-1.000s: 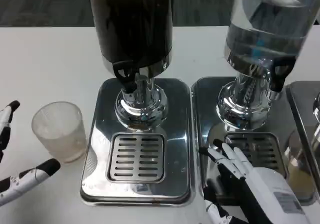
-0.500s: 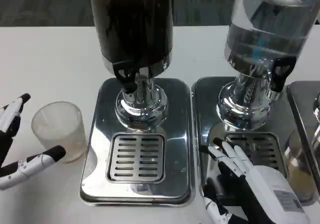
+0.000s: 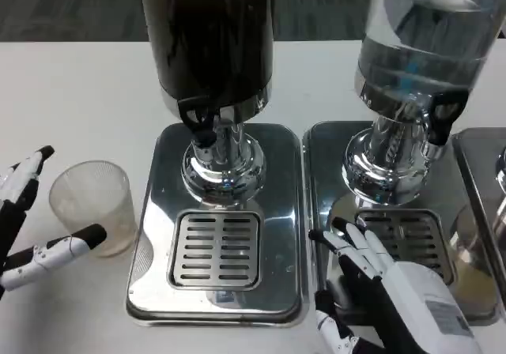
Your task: Grasp the cup under the faucet to collect the drink, then remove the cup.
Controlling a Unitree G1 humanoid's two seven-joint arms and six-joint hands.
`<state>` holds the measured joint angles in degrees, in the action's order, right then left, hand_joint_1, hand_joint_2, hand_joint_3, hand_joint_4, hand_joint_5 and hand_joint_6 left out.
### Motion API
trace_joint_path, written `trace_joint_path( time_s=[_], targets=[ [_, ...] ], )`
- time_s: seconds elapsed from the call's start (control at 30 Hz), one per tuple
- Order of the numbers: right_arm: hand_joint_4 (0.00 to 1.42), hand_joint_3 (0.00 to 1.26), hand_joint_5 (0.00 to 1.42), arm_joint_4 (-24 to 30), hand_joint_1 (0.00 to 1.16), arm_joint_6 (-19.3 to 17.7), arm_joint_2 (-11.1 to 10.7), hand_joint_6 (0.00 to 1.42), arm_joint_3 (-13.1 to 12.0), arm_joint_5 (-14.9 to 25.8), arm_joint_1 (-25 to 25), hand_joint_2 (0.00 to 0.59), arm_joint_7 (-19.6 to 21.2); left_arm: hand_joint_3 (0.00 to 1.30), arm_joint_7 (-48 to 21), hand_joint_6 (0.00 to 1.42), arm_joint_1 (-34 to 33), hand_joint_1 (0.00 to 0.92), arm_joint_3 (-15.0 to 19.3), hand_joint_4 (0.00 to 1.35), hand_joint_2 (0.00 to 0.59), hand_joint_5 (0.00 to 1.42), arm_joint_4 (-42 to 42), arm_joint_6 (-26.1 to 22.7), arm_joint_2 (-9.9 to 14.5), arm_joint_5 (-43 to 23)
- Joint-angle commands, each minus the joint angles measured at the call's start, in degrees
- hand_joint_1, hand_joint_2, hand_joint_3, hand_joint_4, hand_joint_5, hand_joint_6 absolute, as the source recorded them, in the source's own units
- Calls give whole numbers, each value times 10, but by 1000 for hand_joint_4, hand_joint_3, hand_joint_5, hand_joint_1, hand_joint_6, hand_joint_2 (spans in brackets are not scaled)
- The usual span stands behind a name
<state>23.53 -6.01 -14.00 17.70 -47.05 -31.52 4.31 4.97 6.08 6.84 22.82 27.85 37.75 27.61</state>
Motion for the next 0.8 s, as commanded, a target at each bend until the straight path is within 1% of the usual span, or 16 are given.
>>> trace_joint_path(
  time_s=[0.03, 0.43, 0.67, 0.8],
  targets=[
    [22, 146, 3, 4, 525, 6, 4, 147, 2, 4, 1, 559, 1, 0, 32, 0, -16, 0, -14, 0, 5, 0, 44, 28, 15, 10],
    [22, 147, 4, 8, 530, 12, 3, 147, 6, 4, -1, 559, -1, 0, 77, 0, -55, 0, -44, 0, 12, 0, 141, 60, 29, 17],
    [33, 155, 4, 9, 532, 12, 2, 147, 6, 4, 0, 559, 0, 0, 98, 5, -88, 1, -58, 0, 16, 14, 188, 77, 31, 22],
    [34, 163, 4, 8, 533, 11, 1, 155, 7, 4, 2, 559, 0, 0, 105, 20, -105, 41, -68, 0, 17, 34, 204, 78, 30, 24]
  ],
)
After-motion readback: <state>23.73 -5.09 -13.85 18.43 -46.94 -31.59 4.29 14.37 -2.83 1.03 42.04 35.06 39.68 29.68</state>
